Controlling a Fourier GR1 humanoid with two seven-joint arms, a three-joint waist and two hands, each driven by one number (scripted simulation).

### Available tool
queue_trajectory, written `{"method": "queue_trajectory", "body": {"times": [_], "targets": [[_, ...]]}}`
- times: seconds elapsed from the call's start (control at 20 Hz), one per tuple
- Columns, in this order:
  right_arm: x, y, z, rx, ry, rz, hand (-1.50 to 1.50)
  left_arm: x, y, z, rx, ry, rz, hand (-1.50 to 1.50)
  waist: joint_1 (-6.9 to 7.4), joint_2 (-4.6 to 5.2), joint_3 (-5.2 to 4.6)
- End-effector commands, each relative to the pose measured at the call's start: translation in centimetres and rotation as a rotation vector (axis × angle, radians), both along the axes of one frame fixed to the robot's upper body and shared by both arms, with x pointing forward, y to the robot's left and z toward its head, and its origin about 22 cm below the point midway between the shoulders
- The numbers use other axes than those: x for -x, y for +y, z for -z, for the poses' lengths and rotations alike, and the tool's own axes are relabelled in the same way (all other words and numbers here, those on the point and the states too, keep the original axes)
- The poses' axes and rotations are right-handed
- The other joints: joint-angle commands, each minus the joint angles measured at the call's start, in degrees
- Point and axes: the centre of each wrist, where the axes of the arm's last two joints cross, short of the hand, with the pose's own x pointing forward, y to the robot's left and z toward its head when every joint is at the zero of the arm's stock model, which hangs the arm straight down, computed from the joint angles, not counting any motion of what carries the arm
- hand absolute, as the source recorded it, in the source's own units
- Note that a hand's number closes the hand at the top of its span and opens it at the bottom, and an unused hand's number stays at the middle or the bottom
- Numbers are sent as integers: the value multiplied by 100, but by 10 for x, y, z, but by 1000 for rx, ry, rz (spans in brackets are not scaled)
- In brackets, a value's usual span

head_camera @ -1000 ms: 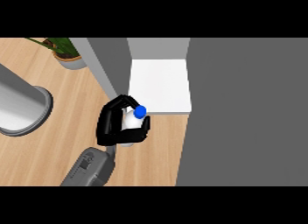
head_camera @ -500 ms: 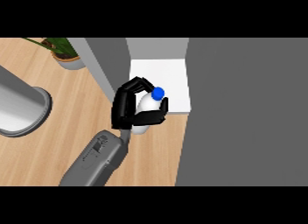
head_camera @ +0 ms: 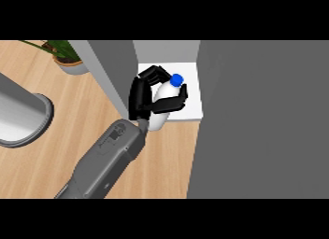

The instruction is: Pick up the bottled water, place it into the cabinet and close the cabinet

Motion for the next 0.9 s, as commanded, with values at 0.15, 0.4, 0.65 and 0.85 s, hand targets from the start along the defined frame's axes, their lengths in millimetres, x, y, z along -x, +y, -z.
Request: {"method": "queue_trajectory", "body": {"times": [0.15, 0.4, 0.65, 0.85], "targets": [[16, -18, -10, -24, -24, -4, -150, -20, 4, 5, 4, 51, -94, 150, -33, 12, 4], [16, -10, -10, -8, -25, -3, -150, -35, 8, 14, -96, 51, -188, 150, -132, 39, -2], [16, -16, -14, -19, -29, -9, -150, -45, 9, 12, -189, 33, -242, 150, -121, 41, 1], [26, -21, -12, -16, -33, -15, -150, -51, 20, 19, -208, 21, -290, 150, -233, 60, 2]]}}
